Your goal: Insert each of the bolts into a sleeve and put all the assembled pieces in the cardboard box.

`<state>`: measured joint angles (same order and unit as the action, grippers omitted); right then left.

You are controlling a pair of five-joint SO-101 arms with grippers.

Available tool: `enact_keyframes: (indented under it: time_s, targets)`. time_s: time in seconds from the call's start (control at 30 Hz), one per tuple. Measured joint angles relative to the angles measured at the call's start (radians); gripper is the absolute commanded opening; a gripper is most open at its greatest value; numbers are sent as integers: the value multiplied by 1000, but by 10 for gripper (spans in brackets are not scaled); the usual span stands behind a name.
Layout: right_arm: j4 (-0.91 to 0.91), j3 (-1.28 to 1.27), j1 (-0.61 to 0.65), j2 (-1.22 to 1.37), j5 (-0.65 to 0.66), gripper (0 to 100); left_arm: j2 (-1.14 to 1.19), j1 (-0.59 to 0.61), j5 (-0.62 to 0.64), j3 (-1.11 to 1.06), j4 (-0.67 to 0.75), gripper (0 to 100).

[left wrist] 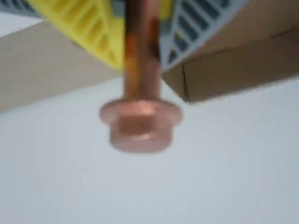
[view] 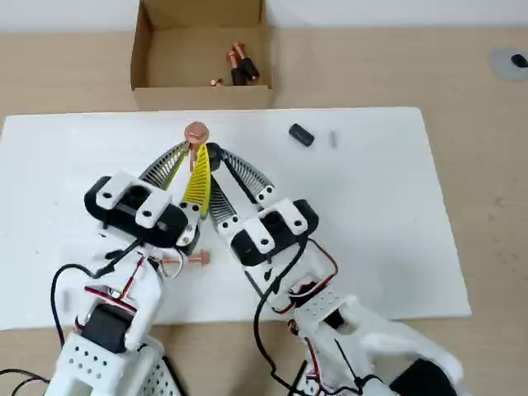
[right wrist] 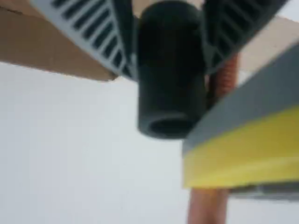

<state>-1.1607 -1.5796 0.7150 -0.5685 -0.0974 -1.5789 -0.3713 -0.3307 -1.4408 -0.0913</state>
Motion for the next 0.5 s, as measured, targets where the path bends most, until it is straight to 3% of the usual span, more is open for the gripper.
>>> enact_keyframes:
  time_s: [0.27,0.5]
  targets:
    - [0,0,26,0,3,9,2,104,-40,110,64,5]
    - [0,0,26,0,3,9,2,98,91,176,-2,5]
